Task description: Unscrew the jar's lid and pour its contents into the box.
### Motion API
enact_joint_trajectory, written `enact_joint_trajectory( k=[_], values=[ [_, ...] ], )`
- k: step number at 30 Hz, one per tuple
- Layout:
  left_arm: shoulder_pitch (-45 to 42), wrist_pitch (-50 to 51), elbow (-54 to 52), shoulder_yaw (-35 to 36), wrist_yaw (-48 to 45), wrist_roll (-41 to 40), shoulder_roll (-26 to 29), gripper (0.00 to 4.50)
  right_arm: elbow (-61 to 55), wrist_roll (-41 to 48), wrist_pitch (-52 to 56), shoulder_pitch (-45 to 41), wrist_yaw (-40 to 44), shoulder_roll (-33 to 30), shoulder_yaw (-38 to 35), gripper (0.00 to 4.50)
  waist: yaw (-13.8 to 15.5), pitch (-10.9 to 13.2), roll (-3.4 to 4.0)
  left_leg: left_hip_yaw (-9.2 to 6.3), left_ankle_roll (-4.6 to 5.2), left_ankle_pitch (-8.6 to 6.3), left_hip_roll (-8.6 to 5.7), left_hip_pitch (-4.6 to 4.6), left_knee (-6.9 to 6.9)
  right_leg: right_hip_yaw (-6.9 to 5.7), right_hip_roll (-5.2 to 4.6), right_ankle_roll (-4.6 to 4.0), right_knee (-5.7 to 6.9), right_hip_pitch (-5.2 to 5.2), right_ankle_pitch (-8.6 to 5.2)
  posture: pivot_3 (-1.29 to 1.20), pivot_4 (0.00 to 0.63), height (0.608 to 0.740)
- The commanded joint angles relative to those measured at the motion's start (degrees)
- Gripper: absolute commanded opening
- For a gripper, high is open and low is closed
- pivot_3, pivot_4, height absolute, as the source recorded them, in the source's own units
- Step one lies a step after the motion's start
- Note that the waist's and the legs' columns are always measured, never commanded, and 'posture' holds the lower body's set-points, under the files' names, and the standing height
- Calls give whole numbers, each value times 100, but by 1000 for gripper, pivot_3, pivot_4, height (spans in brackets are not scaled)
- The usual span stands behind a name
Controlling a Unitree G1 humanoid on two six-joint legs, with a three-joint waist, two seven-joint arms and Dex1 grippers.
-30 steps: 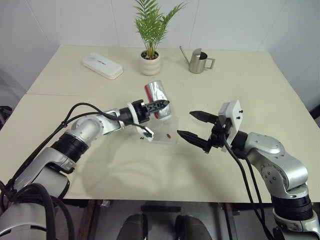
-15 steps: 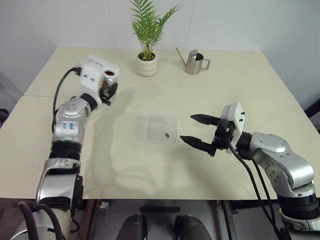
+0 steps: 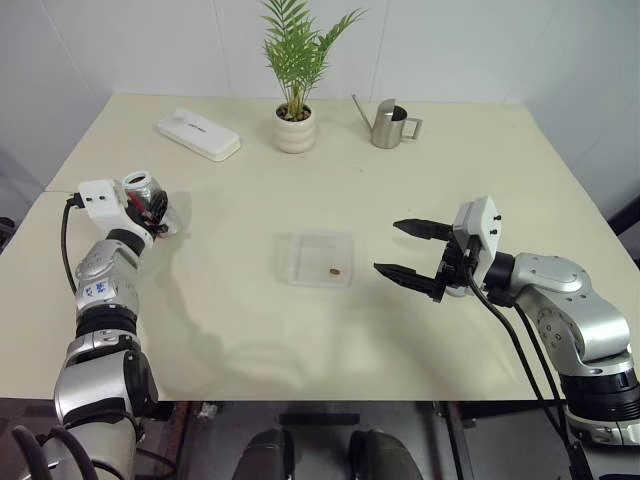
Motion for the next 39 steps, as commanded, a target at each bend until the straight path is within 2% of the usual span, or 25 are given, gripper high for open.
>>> enact_joint_trajectory(
  k=[1, 7, 10, 16, 20, 23, 30, 35, 39],
  values=[
    [162, -190, 134, 95, -88, -54, 85, 2691, -178, 31, -80, -14, -19, 15, -100, 4500, -1, 0, 0, 0, 0, 0, 1, 1, 0, -1, -20, 0, 1, 0, 0, 0, 150, 740],
    [562, -227, -259, 54, -148, -10, 232, 4482, -325, 124, -38, 107, -21, -3, -141, 4500, -15, 0, -1, 3, 2, -2, -1, 1, -3, -8, -29, -1, 1, -3, 0, 0, 150, 740],
    [938, -54, -750, 101, -224, -98, 284, 4482, -397, 174, -13, 169, -10, -24, -174, 4500, -12, 0, -1, 4, 3, -5, -2, 1, -5, -15, -34, -1, 1, -6, 0, 0, 150, 740],
    [2610, 689, -2780, 243, -650, -335, 616, 4482, -542, 327, 61, 371, 173, -170, -235, 4500, -63, 0, -1, 9, 8, -17, -5, 3, -7, -13, -62, -1, 0, -5, 1, 0, 150, 740],
    [3694, 1036, -3941, 235, -1356, -429, 998, 4482, -486, 316, -26, 456, 447, -355, -264, 4500, -55, 0, -1, 4, 5, -22, -4, 3, -7, -11, -67, -3, -7, -4, 2, 0, 150, 740],
    [4161, 787, -4656, 108, -2025, -368, 1346, 4482, -378, 272, -148, 449, 617, -474, -306, 4500, -8, 1, 1, -3, -27, -47, -2, 4, -10, -13, -72, -15, -38, -4, 8, 0, 150, 740],
    [3945, 577, -5389, -262, -3221, -507, 1858, 4482, -221, 415, -331, 367, 928, -603, -510, 4500, -14, 4, 9, -1, -41, -48, 0, 5, -17, -12, -80, -37, -50, -4, 26, 0, 150, 740],
    [3433, 837, -5656, -685, -3834, -824, 1813, 4482, -15, 192, -404, 384, 1215, -992, -529, 4500, -21, 6, 17, 6, -13, -25, 0, 7, -50, -19, -72, -37, -48, -10, 26, 0, 150, 740],
    [3158, 644, -5479, -817, -4104, -865, 1699, 4482, -12, 124, -561, 573, 1217, -1080, -692, 4500, -23, 6, 18, 19, -1, -18, 1, 8, -68, -30, -62, -37, -47, -17, 26, 0, 150, 740]
  ],
)
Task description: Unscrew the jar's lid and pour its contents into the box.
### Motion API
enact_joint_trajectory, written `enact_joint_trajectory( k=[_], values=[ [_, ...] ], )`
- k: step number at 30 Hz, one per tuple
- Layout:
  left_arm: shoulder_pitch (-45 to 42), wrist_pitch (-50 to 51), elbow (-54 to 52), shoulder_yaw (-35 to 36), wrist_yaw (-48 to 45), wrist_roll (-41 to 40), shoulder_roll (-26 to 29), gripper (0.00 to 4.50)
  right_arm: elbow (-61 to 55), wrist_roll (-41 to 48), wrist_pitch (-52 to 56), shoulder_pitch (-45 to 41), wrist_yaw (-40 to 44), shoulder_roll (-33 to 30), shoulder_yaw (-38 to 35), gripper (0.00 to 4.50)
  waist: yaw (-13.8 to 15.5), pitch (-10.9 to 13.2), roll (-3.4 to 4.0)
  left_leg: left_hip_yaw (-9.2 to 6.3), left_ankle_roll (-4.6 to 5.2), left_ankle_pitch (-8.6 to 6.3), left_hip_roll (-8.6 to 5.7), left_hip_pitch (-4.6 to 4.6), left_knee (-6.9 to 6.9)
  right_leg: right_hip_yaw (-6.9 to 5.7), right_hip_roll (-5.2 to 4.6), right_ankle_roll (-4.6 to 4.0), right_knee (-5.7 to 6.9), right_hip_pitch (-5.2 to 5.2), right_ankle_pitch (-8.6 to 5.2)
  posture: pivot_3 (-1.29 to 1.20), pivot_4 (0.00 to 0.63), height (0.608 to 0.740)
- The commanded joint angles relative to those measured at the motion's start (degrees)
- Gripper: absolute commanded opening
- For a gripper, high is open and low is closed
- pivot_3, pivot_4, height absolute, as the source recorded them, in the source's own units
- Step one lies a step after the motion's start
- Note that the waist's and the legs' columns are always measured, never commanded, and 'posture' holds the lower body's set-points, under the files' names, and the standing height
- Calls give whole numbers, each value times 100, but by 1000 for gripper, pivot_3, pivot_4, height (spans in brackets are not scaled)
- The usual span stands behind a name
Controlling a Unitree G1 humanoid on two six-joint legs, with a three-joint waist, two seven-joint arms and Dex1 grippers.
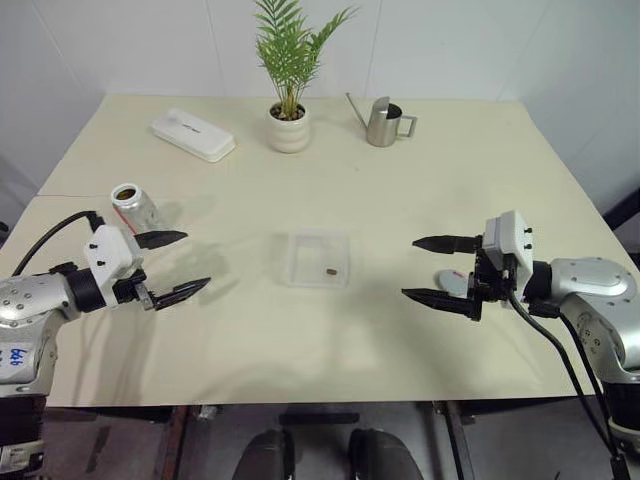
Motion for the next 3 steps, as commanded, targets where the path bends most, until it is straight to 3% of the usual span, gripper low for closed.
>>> enact_joint_trajectory(
  k=[1, 3],
  values=[
    [-171, -99, 29, 41, -104, -137, -93, 4482, -127, -44, -209, 130, -28, -115, -314, 4500, 12, 0, 0, 2, 1, 0, 0, 0, 0, -6, 2, 0, 1, 0, 0, 0, 150, 740],
    [-274, -28, 60, 65, -18, -119, -148, 4482, -129, -67, -250, 168, -75, -110, -369, 4500, 12, 0, 0, 4, 4, 1, 0, -1, 5, -13, 3, 0, 3, 0, 0, 0, 150, 740]
  ],
)
